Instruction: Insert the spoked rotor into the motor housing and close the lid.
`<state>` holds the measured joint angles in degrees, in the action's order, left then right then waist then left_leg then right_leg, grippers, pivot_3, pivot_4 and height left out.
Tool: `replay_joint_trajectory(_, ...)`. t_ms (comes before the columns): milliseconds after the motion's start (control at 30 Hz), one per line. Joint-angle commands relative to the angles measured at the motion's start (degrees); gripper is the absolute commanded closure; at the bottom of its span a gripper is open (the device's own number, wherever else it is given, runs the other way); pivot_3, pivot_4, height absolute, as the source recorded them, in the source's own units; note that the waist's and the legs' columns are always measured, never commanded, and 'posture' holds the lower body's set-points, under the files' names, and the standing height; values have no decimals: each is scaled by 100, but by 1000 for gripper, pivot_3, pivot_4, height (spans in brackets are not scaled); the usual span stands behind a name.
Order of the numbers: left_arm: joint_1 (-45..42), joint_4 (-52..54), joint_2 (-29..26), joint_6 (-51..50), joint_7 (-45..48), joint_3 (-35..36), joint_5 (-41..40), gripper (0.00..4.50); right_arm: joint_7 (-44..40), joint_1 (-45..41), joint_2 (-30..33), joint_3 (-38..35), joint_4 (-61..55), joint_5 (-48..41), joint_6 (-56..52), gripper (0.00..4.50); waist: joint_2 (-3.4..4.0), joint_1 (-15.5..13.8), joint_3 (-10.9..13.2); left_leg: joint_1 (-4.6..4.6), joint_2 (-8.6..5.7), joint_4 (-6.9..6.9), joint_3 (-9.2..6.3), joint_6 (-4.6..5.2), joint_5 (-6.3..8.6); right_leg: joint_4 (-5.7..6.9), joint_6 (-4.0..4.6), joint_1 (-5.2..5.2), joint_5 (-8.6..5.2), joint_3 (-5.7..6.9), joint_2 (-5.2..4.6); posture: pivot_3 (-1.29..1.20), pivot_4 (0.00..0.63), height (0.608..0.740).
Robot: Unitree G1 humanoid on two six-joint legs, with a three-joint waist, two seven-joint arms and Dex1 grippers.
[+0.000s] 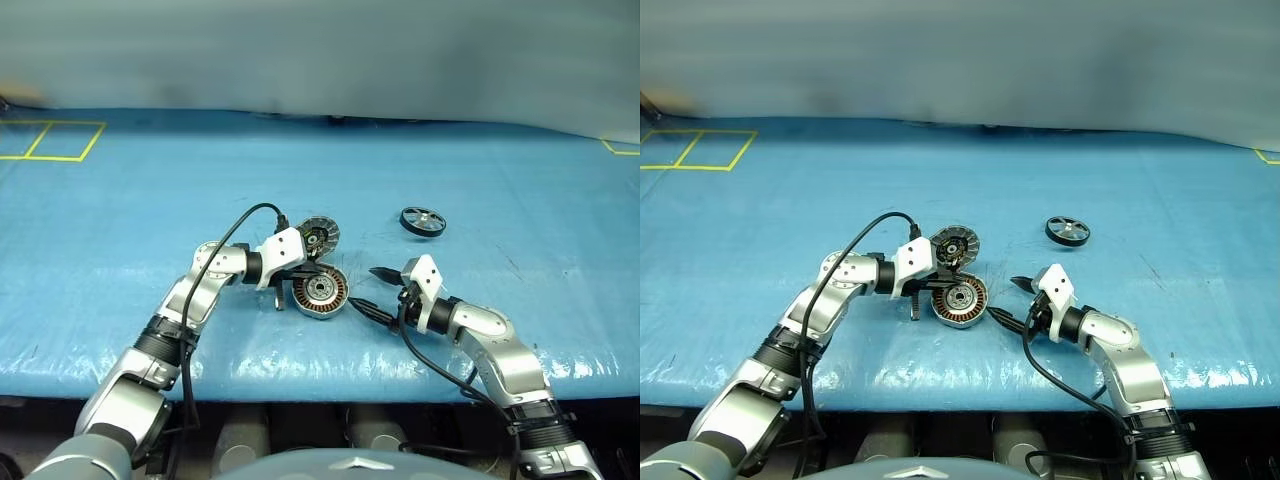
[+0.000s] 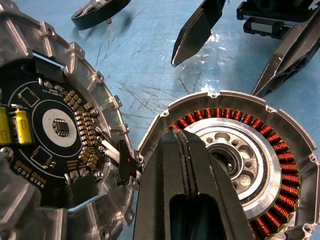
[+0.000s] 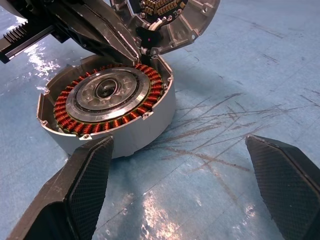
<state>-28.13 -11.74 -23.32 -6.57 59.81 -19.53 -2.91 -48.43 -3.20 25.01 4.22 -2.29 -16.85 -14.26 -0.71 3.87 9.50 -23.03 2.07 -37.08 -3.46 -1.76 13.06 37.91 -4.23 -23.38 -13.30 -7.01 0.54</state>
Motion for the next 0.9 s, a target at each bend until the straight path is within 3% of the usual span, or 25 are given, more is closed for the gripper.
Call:
replay_joint_trajectory(33,-22,24,65,97,54,15,-66,4488,-16,-37,-19,-36,-36,-42,125,66,0,0,0,-1,0,0,0,0,0,0,0,-1,0,0,0,0,150,740)
replay_joint_trajectory(533,234,-220,49,30,130,-441,399,4488,1,26,1,-68,-67,-53,93,66,0,-8,-2,2,-1,-1,-1,0,0,0,4,3,-2,0,0,0,150,740)
replay_joint_trajectory(900,688,-81,-101,-255,-135,-462,524,4488,3,37,16,-66,-50,-35,99,66,0,3,-10,56,1,-2,0,0,0,-3,31,54,-19,0,-1,0,150,740)
